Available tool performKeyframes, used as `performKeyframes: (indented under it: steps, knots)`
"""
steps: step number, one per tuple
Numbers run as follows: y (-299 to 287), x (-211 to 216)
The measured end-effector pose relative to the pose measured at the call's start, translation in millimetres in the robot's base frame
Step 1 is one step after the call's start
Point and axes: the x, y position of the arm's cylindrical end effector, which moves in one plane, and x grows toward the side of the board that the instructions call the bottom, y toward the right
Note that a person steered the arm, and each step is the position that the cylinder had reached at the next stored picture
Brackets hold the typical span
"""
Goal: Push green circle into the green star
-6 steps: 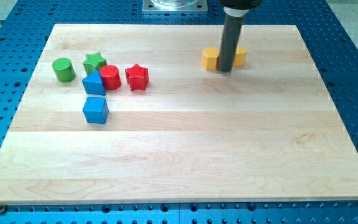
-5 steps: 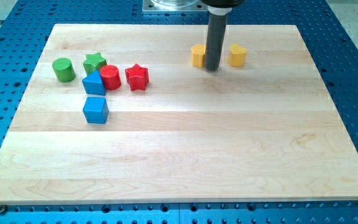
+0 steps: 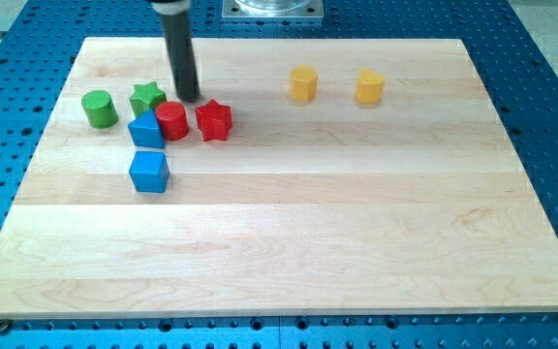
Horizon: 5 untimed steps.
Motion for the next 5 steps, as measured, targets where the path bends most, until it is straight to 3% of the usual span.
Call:
performKeyframes:
  steps: [1, 2, 4, 5]
  knots:
    - [-88.2, -20.9]
    - [-163.5, 12.0]
    - [-148.6, 65.1]
    - [-124.4, 63.6]
